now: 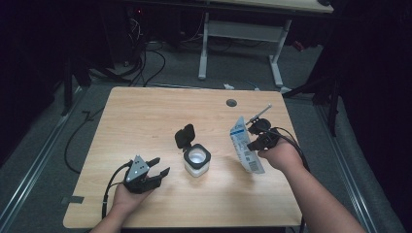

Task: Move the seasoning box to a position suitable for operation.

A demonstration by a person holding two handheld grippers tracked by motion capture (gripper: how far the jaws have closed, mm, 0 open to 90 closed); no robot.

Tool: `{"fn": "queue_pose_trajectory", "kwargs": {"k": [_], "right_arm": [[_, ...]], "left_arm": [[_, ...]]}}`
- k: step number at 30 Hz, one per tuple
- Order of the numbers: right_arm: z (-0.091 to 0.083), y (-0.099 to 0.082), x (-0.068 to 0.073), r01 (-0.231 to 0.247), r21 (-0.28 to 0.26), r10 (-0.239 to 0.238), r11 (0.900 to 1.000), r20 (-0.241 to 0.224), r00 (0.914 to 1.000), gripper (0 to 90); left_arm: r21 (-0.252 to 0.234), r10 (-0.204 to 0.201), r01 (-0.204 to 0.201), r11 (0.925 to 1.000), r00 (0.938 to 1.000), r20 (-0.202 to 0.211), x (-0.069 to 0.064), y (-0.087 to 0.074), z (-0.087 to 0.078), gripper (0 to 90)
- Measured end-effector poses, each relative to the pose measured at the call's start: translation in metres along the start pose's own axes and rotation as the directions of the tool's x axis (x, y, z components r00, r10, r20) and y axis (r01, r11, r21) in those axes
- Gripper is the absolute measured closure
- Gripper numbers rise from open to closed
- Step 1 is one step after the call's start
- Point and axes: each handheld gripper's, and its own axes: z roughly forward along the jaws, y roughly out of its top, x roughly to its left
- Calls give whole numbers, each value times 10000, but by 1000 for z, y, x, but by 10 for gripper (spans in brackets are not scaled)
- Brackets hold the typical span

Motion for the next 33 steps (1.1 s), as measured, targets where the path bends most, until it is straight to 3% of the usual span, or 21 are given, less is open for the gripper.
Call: {"fn": "queue_pose_trajectory", "kwargs": {"k": [10, 17, 25, 33], "right_arm": [[2, -5, -12, -86, -300, 94, 9995, 270, 9996, 885], [-1, -12, -17, -293, -853, 315, 9959, 256, 9992, 886], [2, -25, -24, -626, -1588, 671, 9853, 227, 9975, 886], [7, -35, -22, -509, -2139, 600, 9755, 363, 9975, 886]], "left_arm": [[42, -319, 320, 9995, 9992, -245, 9, -2, -2, 459], [93, -356, 360, 9993, 9987, -369, 10, -3, -1, 458], [140, -343, 352, 9993, 9975, -623, 12, -2, -3, 442], [216, -476, 491, 9986, 9967, -658, 13, -4, -2, 435]]}}
